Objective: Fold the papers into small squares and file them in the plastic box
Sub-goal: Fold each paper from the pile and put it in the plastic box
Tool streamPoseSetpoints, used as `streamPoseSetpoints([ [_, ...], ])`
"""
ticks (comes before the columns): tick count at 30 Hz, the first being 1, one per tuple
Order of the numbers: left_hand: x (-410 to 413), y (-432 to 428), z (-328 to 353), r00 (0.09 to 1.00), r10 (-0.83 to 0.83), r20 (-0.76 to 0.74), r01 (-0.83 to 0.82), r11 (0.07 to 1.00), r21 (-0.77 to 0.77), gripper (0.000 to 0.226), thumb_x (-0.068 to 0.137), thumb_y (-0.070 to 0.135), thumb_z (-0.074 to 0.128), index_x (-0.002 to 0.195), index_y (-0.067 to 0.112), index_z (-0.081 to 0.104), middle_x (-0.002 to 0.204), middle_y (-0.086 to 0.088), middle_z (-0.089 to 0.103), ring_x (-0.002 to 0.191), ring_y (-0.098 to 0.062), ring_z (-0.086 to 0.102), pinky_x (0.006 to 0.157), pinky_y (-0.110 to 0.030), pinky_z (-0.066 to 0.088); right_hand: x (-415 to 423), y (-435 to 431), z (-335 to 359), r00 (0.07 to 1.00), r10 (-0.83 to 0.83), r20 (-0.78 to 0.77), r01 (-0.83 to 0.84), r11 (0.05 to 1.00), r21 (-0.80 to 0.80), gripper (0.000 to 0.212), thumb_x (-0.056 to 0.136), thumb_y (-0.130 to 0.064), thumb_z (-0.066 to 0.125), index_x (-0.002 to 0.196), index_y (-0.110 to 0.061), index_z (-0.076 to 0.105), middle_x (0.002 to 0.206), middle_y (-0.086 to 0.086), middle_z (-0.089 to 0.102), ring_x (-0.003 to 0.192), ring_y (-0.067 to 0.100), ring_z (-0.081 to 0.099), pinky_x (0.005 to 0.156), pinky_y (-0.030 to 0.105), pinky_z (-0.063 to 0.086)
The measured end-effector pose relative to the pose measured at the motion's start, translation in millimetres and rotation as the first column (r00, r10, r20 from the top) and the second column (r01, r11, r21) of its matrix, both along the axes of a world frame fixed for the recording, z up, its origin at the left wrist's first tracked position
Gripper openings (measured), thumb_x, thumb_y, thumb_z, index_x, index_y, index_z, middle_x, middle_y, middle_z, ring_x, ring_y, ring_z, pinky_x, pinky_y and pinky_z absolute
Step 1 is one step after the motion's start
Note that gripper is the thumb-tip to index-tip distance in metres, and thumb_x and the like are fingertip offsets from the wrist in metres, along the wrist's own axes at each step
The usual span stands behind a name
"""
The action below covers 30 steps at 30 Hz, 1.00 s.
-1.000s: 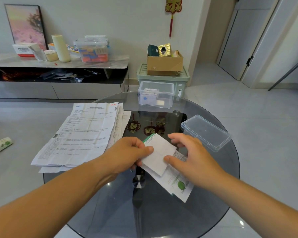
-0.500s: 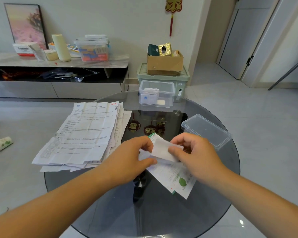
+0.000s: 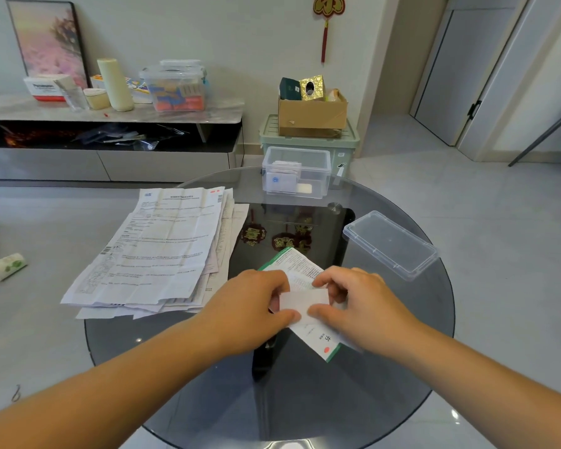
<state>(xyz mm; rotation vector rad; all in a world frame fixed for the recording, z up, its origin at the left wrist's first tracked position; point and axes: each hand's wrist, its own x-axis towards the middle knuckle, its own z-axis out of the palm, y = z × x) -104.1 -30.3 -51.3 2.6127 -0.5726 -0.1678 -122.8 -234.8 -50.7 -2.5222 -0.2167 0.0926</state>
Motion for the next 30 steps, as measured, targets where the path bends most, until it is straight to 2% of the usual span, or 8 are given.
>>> streamPoseSetpoints([
  [3,0.0,-3.6,-2.6,0.999,0.019,-0.05,-0.019,1.0,0.005,0.036,0.084,0.053,0.072,0.08,0.037,0.04,0.086,0.018,0.051,0.085,-0.008,0.05,0.066,-0.019,0.04,3.0,5.1,-2.0,0.999,-0.018,-0.029,0.016,0.997,-0.074,0.038,0.083,-0.055,0.072,0.115,-0.041,0.056,0.089,-0.015,0.056,0.094,0.005,0.044,0.095,0.033,0.036],
  [5,1.3,-4.8,-2.4,0.995,0.034,-0.092,-0.036,0.999,-0.017,0.034,0.083,0.051,0.075,0.092,0.04,0.044,0.091,0.018,0.049,0.086,-0.009,0.049,0.067,-0.018,0.04,4.6,5.3,-2.2,1.0,-0.016,-0.024,0.013,0.994,-0.112,0.041,0.081,-0.059,0.071,0.115,-0.042,0.056,0.093,-0.017,0.053,0.097,0.007,0.043,0.096,0.034,0.033],
  [10,6.0,-3.8,2.5,0.985,0.009,-0.17,-0.009,1.0,-0.002,0.049,0.084,0.044,0.077,0.123,0.042,0.047,0.113,0.008,0.047,0.101,-0.014,0.05,0.09,-0.029,0.052,5.5,1.1,3.0,0.997,-0.019,-0.08,0.007,0.989,-0.151,0.042,0.079,-0.06,0.073,0.112,-0.045,0.054,0.101,-0.02,0.048,0.106,0.01,0.04,0.099,0.036,0.032],
  [14,9.7,-0.8,7.0,0.966,0.009,-0.257,-0.014,1.0,-0.018,0.045,0.085,0.035,0.079,0.119,0.045,0.051,0.112,0.009,0.045,0.097,-0.013,0.054,0.093,-0.027,0.053,9.4,-5.3,9.4,0.989,-0.048,-0.141,0.027,0.988,-0.151,0.039,0.079,-0.053,0.078,0.11,-0.048,0.053,0.103,-0.019,0.051,0.108,0.012,0.041,0.099,0.038,0.034],
  [20,10.4,-0.4,8.8,0.952,0.012,-0.307,-0.028,0.998,-0.048,0.044,0.086,0.028,0.078,0.119,0.044,0.054,0.103,0.015,0.044,0.091,-0.015,0.056,0.072,-0.013,0.047,11.2,-4.8,14.2,0.981,-0.035,-0.193,0.005,0.988,-0.156,0.043,0.082,-0.046,0.078,0.118,-0.045,0.056,0.108,-0.019,0.052,0.108,0.013,0.045,0.097,0.037,0.036],
  [23,9.6,-1.4,9.7,0.952,0.019,-0.305,-0.036,0.998,-0.049,0.044,0.086,0.028,0.078,0.12,0.043,0.055,0.102,0.016,0.046,0.09,-0.014,0.057,0.072,-0.013,0.047,11.1,-5.8,14.7,0.978,-0.006,-0.206,-0.027,0.987,-0.16,0.041,0.084,-0.045,0.076,0.12,-0.047,0.057,0.112,-0.017,0.051,0.11,0.013,0.044,0.098,0.037,0.038],
  [27,8.6,-5.2,9.4,0.968,0.051,-0.245,-0.063,0.997,-0.041,0.037,0.084,0.039,0.079,0.115,0.041,0.059,0.099,0.016,0.052,0.087,-0.01,0.059,0.078,-0.016,0.051,12.0,-6.8,16.1,0.979,0.043,-0.197,-0.081,0.978,-0.19,0.039,0.084,-0.047,0.075,0.118,-0.049,0.057,0.114,-0.016,0.051,0.111,0.013,0.042,0.094,0.035,0.033],
  [30,7.7,-10.2,7.8,0.988,0.069,-0.142,-0.074,0.997,-0.029,0.033,0.078,0.044,0.083,0.102,0.039,0.061,0.1,0.015,0.054,0.085,-0.007,0.058,0.071,-0.016,0.047,13.3,-4.4,17.1,0.983,0.072,-0.168,-0.107,0.973,-0.206,0.036,0.081,-0.047,0.077,0.109,-0.047,0.054,0.112,-0.017,0.05,0.11,0.012,0.041,0.09,0.033,0.033],
])
